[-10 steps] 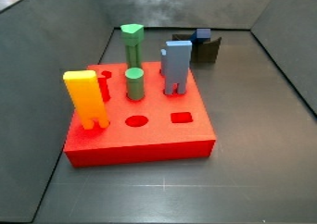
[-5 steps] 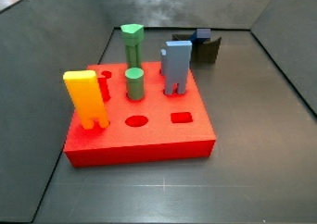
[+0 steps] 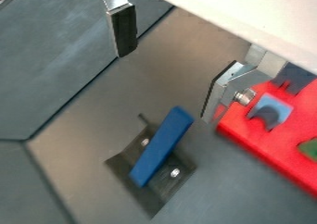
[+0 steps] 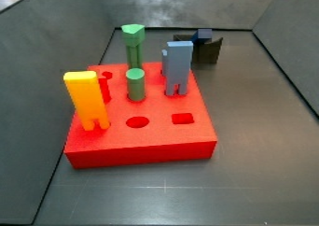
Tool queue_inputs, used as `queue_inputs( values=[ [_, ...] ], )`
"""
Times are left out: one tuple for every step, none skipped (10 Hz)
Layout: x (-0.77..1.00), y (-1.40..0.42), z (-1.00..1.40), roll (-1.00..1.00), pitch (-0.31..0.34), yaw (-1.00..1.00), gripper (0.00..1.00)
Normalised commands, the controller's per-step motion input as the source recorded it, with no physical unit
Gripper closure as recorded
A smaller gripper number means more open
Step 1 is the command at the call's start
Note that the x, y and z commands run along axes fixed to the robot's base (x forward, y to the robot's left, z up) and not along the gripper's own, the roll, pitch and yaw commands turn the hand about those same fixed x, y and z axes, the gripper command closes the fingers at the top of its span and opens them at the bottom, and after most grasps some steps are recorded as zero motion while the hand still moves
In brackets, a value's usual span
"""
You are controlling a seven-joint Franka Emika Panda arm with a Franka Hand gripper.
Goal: Pick up the rectangle object. Move up. Place the rectangle object on the fixture. Regrasp the rectangle object. Move to above the board. Insert the rectangle object.
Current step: Regrasp the rectangle object.
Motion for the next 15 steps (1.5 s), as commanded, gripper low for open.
queue_inputs(
  values=[
    [0.06, -0.03, 0.0, 1.0, 0.075, 0.05, 0.0],
    [0.07, -0.03, 0.0, 1.0, 0.086, 0.05, 0.0],
    [0.09, -0.03, 0.0, 1.0, 0.113, 0.07, 0.0],
    [0.1, -0.04, 0.0, 1.0, 0.135, 0.08, 0.0],
    [0.1, -0.04, 0.0, 1.0, 0.167, 0.11, 0.0],
    [0.1, -0.05, -0.01, 1.0, 0.189, 0.14, 0.0],
    [0.1, -0.05, 0.0, 0.89, 0.199, 0.18, 0.0],
    [0.1, -0.05, -0.01, 0.76, 0.186, 0.19, 0.0],
    [0.1, -0.05, -0.01, 0.5, 0.151, 0.21, 0.0],
    [0.1, -0.04, 0.0, 0.34, 0.121, 0.22, 0.0],
    [0.09, -0.04, 0.0, 0.23, 0.084, 0.23, 0.0],
    [0.08, -0.04, 0.0, 0.17, 0.034, 0.22, 0.0],
    [0.08, -0.05, -0.01, 0.16, 0.009, 0.21, 0.0],
    [0.03, 0.04, -1.0, 0.14, -0.074, 0.19, 0.0],
    [0.04, 0.04, -1.0, 0.14, -0.086, 0.15, 0.0]
  ],
)
